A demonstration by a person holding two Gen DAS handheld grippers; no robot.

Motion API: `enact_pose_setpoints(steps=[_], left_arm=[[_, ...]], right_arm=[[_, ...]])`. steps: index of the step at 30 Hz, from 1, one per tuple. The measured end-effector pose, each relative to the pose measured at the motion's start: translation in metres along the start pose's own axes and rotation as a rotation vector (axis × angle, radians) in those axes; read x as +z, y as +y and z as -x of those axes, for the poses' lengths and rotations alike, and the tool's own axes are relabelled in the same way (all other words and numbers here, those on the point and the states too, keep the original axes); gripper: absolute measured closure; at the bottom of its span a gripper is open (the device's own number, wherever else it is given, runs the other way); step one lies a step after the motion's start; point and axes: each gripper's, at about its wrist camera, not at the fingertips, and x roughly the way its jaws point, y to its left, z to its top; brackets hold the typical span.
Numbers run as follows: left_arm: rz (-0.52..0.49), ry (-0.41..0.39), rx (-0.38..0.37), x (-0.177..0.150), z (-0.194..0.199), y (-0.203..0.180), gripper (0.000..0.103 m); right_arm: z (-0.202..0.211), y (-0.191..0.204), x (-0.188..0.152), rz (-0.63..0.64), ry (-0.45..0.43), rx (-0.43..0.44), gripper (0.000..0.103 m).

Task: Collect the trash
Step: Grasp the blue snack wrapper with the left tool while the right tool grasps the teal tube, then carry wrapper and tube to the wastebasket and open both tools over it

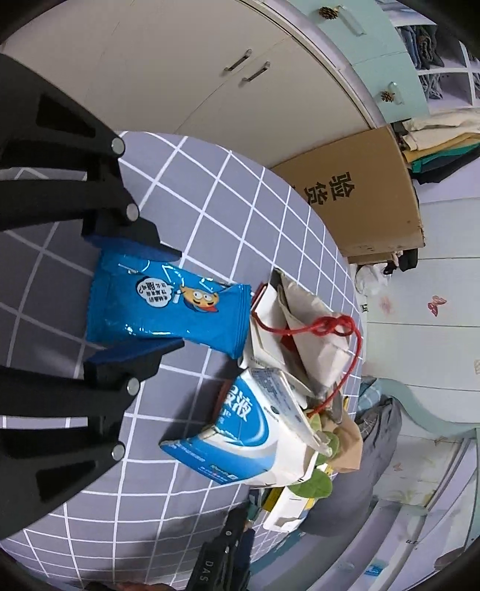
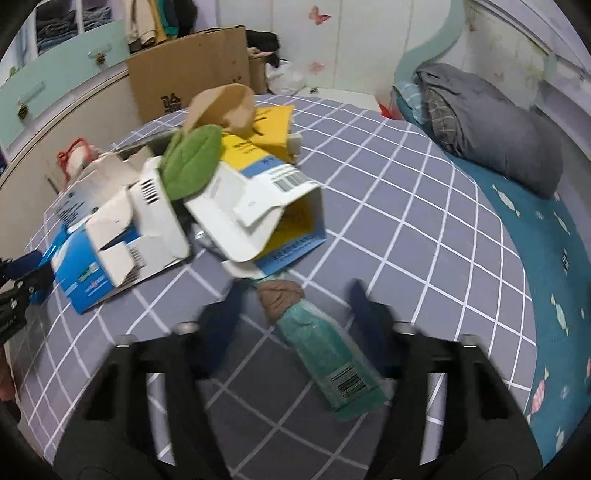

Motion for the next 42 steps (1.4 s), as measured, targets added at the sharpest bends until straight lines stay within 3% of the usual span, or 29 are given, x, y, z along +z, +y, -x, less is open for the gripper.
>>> enact_pose_setpoints(steps=[4, 5, 16, 24, 33, 42], left_arm=[[0.037, -0.03, -0.037, -0.006, 0.014, 0.007, 0.079], [0.046, -0.033, -0.049, -0.007, 0.018, 0.007, 0.095], [0.09, -0.083, -0.12, -0.028, 0.052, 0.012, 0.097], [0.122, -0.131, -0.141, -0.042, 0.079, 0.026, 0.097], [0.192, -0.187, -0.123, -0.065, 0.112, 0.067, 0.097], [0.322, -0.187, -0.001, -0.108, 0.125, 0.159, 0.097]], right_arm=[[0.009, 0.006, -0.009, 0.007, 0.006, 0.005, 0.081], [0.012, 0.009, -0.013, 0.005, 0.005, 0.011, 0.082], [0.053, 0.03, -0.052, -0.075, -0.044, 0.104, 0.083], [0.091, 0.062, -0.055, -0.077, -0.124, 0.184, 0.083], [0.098, 0.149, -0.046, 0.007, -0.131, 0.321, 0.082], [0.081, 0.273, -0.039, 0.141, -0.088, 0.469, 0.082]])
